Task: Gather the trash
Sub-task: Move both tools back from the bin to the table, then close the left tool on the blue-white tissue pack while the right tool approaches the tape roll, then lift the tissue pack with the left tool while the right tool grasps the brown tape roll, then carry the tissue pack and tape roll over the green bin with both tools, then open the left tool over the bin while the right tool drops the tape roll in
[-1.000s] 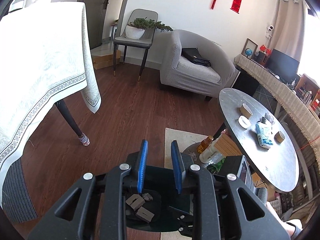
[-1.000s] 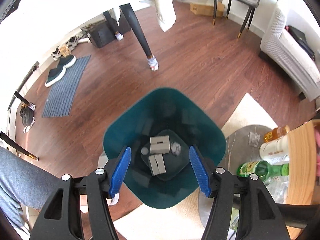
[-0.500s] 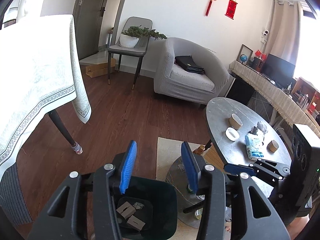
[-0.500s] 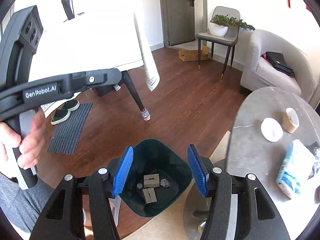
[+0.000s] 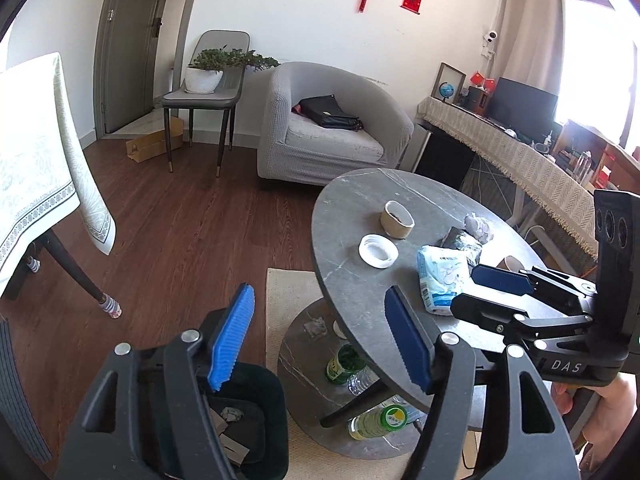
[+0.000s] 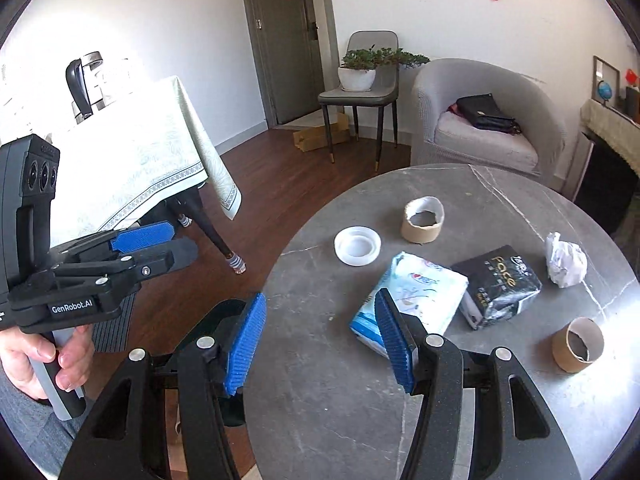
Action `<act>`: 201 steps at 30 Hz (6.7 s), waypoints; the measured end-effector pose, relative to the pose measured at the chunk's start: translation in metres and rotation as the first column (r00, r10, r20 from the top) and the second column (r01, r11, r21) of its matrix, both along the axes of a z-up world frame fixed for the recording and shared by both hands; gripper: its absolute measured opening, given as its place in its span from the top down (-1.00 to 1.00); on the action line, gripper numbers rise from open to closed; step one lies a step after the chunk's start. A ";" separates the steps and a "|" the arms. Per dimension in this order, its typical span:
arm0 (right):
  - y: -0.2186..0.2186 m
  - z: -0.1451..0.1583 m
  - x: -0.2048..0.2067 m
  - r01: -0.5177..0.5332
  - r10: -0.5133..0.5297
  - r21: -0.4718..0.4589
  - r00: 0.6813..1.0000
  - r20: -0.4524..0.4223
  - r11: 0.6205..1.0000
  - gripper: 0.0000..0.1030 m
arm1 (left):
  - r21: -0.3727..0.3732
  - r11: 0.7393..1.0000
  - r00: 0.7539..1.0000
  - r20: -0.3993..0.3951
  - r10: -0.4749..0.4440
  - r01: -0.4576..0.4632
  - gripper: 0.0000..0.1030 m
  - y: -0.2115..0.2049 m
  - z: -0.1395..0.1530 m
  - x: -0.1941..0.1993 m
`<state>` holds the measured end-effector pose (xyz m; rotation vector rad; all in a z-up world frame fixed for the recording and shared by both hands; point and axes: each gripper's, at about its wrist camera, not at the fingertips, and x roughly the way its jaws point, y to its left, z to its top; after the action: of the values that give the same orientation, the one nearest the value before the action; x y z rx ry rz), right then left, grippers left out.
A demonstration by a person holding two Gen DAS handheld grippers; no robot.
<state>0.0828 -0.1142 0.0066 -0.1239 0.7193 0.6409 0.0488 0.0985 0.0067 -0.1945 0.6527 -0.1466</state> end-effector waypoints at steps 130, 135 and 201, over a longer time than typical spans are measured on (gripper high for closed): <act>0.181 -0.044 0.022 -0.230 0.214 -0.104 0.967 -0.139 0.968 -0.09 | 0.131 0.991 0.862 -0.497 0.095 -0.034 -0.11 0.096 -0.174 -0.007; 0.196 -0.057 0.026 -0.240 0.218 -0.128 0.961 -0.170 0.962 -0.09 | 0.143 0.990 0.869 -0.489 0.071 -0.001 -0.15 0.093 -0.174 -0.012; 0.199 -0.092 -0.022 -0.378 0.333 -0.198 0.915 -0.225 0.904 -0.01 | -0.075 0.976 0.979 -0.013 0.203 -0.204 0.53 0.126 0.026 -0.012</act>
<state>0.0611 0.0848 -0.0854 -0.4306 0.9664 0.9251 0.0372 0.2244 0.0322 -0.3337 0.6294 0.0265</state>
